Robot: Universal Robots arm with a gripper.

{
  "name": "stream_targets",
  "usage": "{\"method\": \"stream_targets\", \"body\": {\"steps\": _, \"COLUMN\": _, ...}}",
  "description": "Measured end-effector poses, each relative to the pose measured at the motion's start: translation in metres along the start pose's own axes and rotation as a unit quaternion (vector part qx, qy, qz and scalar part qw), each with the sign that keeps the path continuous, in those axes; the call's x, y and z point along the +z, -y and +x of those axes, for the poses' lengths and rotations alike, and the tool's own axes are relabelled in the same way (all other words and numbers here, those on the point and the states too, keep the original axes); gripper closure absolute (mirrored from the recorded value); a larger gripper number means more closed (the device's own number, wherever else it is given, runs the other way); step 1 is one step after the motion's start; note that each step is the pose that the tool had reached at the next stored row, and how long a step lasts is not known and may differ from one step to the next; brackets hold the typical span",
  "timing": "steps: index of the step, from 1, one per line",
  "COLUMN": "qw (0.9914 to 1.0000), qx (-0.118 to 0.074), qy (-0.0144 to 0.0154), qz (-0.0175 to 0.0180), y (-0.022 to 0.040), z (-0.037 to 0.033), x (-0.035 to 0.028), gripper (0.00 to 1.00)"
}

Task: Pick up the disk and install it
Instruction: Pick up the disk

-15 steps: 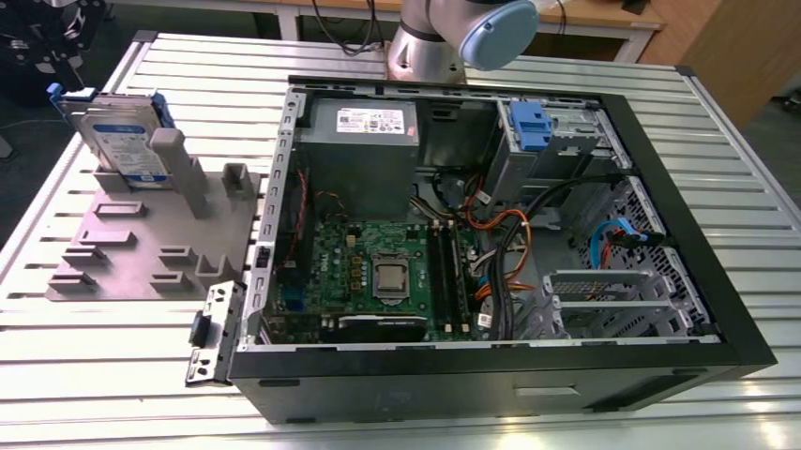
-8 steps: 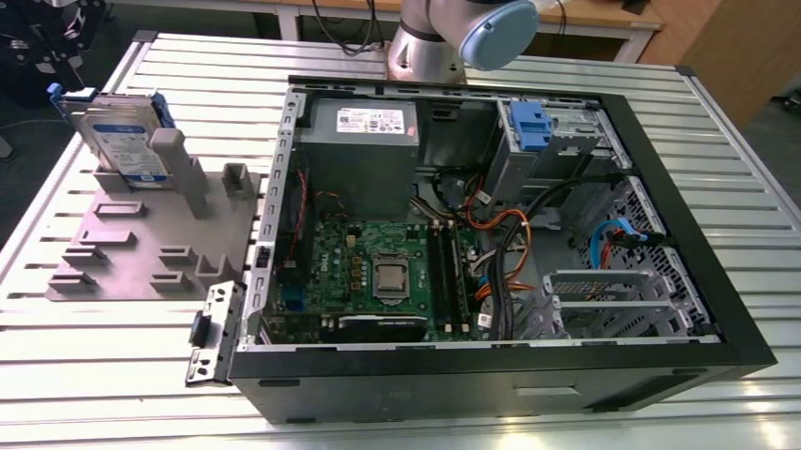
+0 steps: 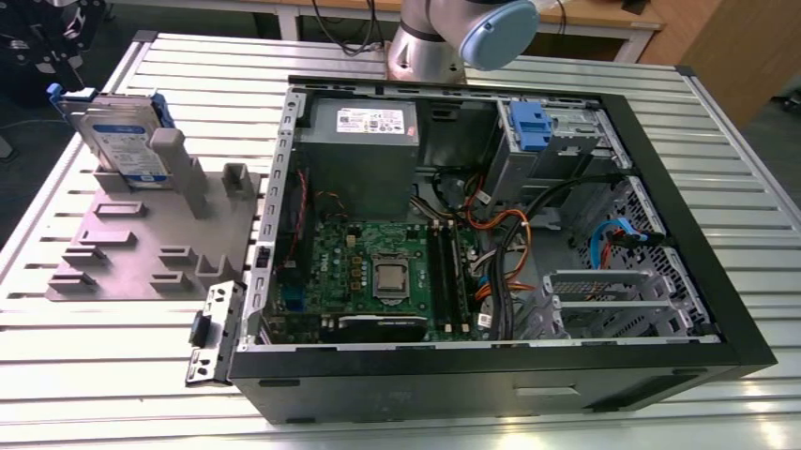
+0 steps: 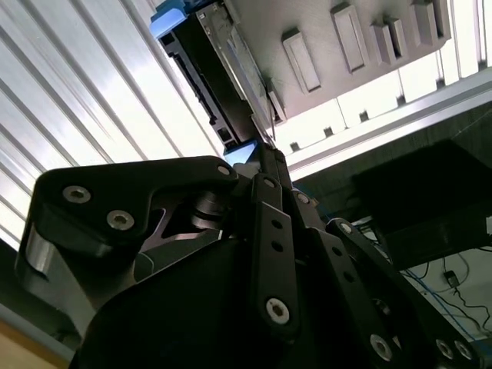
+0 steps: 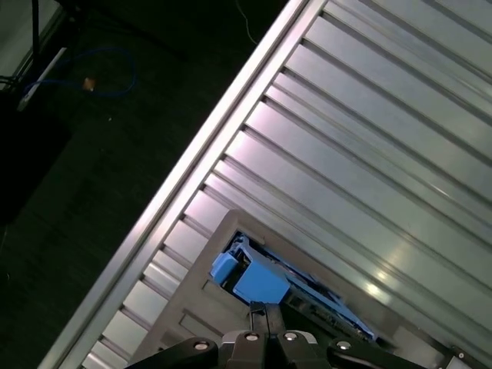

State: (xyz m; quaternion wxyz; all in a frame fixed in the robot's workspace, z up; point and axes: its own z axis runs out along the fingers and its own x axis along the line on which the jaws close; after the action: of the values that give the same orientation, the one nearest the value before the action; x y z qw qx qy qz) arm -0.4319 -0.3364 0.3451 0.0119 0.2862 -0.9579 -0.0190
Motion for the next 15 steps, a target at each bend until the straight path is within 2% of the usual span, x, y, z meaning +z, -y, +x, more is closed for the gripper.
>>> {"method": "stream_targets", "body": {"steps": 5, "qw": 0.99976, "qx": -0.022, "qy": -0.0009, "qz": 0.0003, "y": 0.0000, "z": 0.0000, "x": 0.0001, "gripper": 0.89}}
{"method": "stream_targets", "body": {"steps": 10, "qw": 0.99846, "qx": -0.056, "qy": -0.0013, "qz": 0.0012, "y": 0.0000, "z": 0.0000, "x": 0.0002, "gripper": 0.89}}
{"method": "stream_targets", "body": {"steps": 12, "qw": 0.99765, "qx": -0.068, "qy": -0.0010, "qz": 0.0018, "y": 0.0000, "z": 0.0000, "x": 0.0004, "gripper": 0.89}}
{"method": "stream_targets", "body": {"steps": 15, "qw": 0.99538, "qx": -0.096, "qy": -0.0016, "qz": 0.0025, "y": 0.0000, "z": 0.0000, "x": 0.0009, "gripper": 0.89}}
